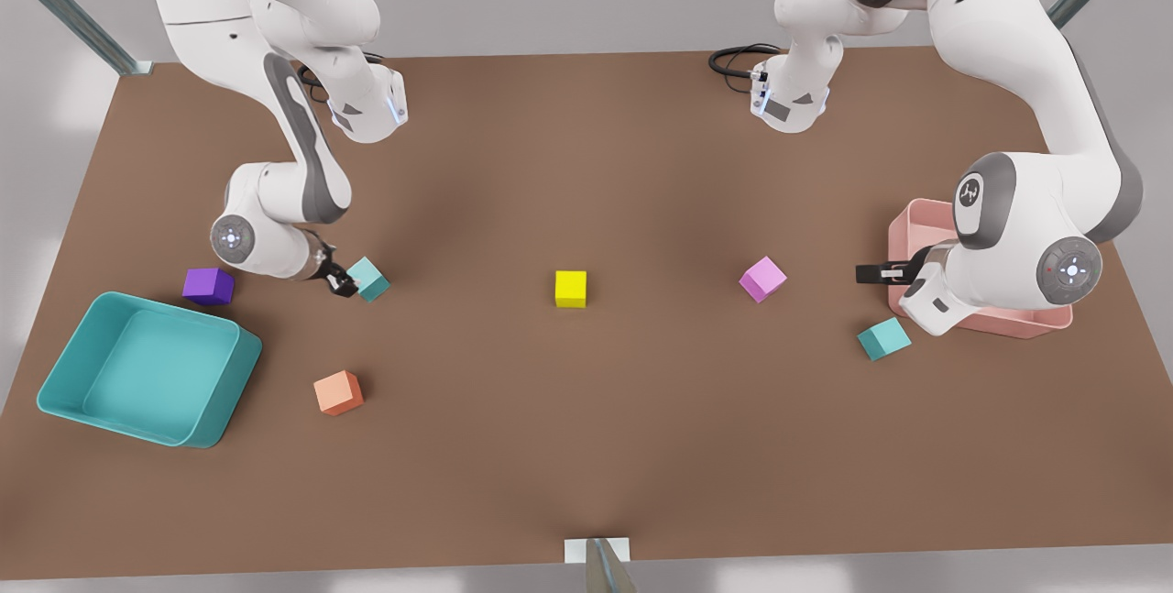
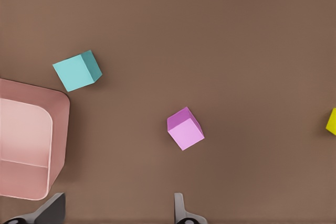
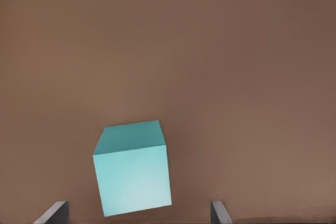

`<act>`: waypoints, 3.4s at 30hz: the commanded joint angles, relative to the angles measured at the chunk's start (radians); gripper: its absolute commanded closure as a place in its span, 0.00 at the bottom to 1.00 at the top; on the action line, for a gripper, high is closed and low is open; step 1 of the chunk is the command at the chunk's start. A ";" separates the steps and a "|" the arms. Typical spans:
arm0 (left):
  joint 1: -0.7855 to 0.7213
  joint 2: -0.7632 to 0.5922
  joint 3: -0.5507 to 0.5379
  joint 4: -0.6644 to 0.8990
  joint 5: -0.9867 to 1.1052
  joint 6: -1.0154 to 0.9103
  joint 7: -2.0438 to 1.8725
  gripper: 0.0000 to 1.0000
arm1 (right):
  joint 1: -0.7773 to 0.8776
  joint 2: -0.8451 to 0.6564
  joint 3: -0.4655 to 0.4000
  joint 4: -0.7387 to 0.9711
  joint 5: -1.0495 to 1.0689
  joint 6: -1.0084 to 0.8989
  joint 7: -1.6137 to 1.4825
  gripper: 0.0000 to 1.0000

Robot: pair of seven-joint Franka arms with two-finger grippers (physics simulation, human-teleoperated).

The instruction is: Stack the two blue cubes on top of each other

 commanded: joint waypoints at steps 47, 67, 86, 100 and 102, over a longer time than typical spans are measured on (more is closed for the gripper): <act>0.008 0.000 0.001 0.001 -0.001 0.001 -0.001 0.00 | 0.005 0.260 0.011 0.119 0.039 -0.044 -0.080 0.00; 0.008 0.000 0.001 0.001 -0.001 0.001 -0.002 0.00 | 0.210 0.375 0.015 0.505 0.410 -0.240 0.021 0.42; 0.182 0.186 0.009 -0.160 0.004 0.607 -0.004 0.00 | 0.690 0.929 -0.008 1.243 0.540 0.367 0.448 0.42; 0.186 0.255 0.047 -0.192 0.005 0.631 -0.004 0.00 | 0.673 0.788 -0.009 1.165 0.559 0.309 0.448 0.00; 0.190 0.250 0.047 -0.241 0.005 0.631 -0.005 0.00 | 0.637 0.720 -0.014 1.151 0.554 0.171 0.448 0.00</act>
